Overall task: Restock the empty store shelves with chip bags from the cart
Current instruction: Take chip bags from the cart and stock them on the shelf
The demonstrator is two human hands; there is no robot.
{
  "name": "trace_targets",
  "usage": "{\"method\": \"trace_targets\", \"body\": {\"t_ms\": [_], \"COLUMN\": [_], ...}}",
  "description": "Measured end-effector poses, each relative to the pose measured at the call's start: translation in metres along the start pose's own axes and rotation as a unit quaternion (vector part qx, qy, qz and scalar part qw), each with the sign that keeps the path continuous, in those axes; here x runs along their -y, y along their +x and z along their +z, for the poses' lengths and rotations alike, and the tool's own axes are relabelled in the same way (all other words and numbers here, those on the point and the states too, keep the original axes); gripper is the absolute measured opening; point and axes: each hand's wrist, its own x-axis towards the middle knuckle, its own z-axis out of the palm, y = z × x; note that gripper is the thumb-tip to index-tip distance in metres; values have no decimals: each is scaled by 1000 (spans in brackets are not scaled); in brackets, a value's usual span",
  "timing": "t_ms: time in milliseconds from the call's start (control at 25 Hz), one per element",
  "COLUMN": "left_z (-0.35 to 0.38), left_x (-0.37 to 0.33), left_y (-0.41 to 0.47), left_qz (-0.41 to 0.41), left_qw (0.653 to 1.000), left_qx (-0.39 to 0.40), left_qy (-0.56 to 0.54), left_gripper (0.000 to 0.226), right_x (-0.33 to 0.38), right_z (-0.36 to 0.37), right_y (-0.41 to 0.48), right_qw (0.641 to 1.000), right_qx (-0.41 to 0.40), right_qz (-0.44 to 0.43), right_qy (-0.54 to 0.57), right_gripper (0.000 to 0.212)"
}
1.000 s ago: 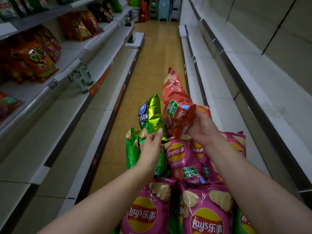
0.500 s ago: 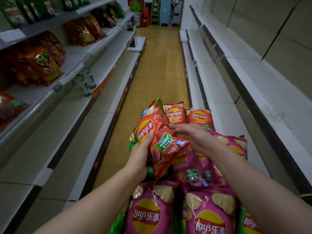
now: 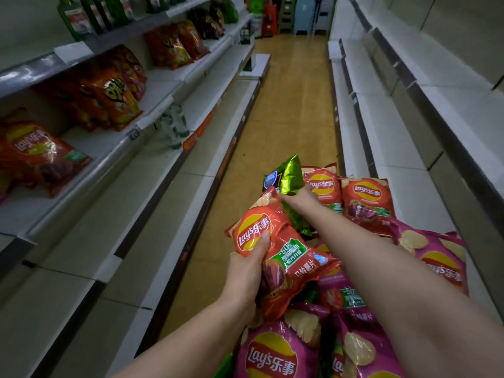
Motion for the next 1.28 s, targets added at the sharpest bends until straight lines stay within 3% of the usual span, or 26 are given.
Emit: {"method": "trace_targets", "body": {"t_ms": [160,360,520,680,760,840,880,1040,1200,1280], "left_z": [2,7,16,32,41,54,58,71,73,73], "left_x": [3,7,9,15,22,27,31,43,45,41], "left_y": [5,6,3,1,8,13,19,35,33,24], "left_qz": [0,-9,-8,1,12,33,40,14,-10,8], "left_qw": [1000,1000,1000,1000,1000,999,997,995,992,988], "left_qx": [-7,-13,-6,-3,-11,-14,-14,-3,26,-7], "left_qy": [4,3,19,19,17,40,57,103,120,155], "left_gripper": [39,33,40,36,49,79,87,80,113,93], "right_x": [-4,-17,-27,-44,-53,-63,-69,-91,-105,-110], "right_z": [6,0,-23,-67,-94,-117,-126,-150,-165,-168], "right_y": [10,8,-7,-31,-51,-70,-79,-110,-142,-161], "right_qw": [998,998,985,943,919,894,884,865,851,846], "right_qx": [-32,-68,-124,-198,-238,-265,-271,-269,-219,-191], "right_qz": [37,-3,-34,-87,-102,-116,-128,-159,-176,-165], "right_qy": [-25,10,114,252,298,342,358,392,444,470], "right_gripper": [97,72,58,44,39,35,34,28,26,22]}}
